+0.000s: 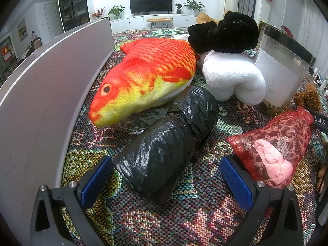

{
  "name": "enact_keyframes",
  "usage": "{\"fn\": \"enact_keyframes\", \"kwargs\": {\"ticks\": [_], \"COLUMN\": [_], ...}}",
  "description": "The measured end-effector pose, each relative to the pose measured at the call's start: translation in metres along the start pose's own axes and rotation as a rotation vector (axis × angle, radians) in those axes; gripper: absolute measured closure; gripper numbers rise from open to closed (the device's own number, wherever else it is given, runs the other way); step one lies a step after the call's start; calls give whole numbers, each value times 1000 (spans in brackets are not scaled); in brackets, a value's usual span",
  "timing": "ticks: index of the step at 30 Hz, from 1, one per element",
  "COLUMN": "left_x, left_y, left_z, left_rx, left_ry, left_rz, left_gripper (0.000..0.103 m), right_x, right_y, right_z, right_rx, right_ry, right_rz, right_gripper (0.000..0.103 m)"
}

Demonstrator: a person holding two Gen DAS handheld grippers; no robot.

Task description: Organize soft objects

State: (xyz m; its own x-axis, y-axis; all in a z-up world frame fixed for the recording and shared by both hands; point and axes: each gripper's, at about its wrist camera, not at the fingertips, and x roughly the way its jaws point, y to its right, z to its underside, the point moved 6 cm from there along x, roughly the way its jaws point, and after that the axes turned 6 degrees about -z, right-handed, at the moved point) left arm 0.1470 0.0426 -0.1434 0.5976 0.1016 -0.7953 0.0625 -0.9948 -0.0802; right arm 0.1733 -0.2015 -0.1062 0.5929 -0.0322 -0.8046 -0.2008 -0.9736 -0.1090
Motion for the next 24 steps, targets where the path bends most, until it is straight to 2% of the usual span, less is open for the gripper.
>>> {"fn": "enact_keyframes", "kwargs": {"ticks": [4, 8, 12, 15, 17, 18, 19, 21, 24], "left_x": [-1, -6, -22, -3, 14, 17, 13, 8, 0], "left_y": [0, -3, -14, -8, -1, 1, 2, 0, -7], "left_z": [1, -4, -27, -37, -34, -32, -32, -29, -21], "left_rx": [2, 78, 91, 124, 144, 151, 134, 107, 92], "left_ry": [-4, -69, -1, -45, -125, -149, -136, -144, -148], "left_rz": [1, 3, -11, -31, -35, -26, 10, 59, 84], "left_gripper": [0, 0, 0, 0, 2, 11, 20, 51, 60], "right_x": [-2, -5, -6, -10, -17, -21, -24, -26, -25], "right_y": [0, 0, 1, 4, 12, 18, 23, 29, 22], "right_z": [2, 6, 6, 5, 4, 3, 2, 1, 1], "right_rx": [-9, -17, -18, 22, 105, 152, 193, 239, 191], "right_ry": [0, -1, 0, 17, 41, 53, 61, 76, 58], "right_rz": [-6, -20, -20, -62, -147, -192, -227, -259, -226], "right_gripper": [5, 5, 5, 5, 6, 6, 6, 6, 6]}}
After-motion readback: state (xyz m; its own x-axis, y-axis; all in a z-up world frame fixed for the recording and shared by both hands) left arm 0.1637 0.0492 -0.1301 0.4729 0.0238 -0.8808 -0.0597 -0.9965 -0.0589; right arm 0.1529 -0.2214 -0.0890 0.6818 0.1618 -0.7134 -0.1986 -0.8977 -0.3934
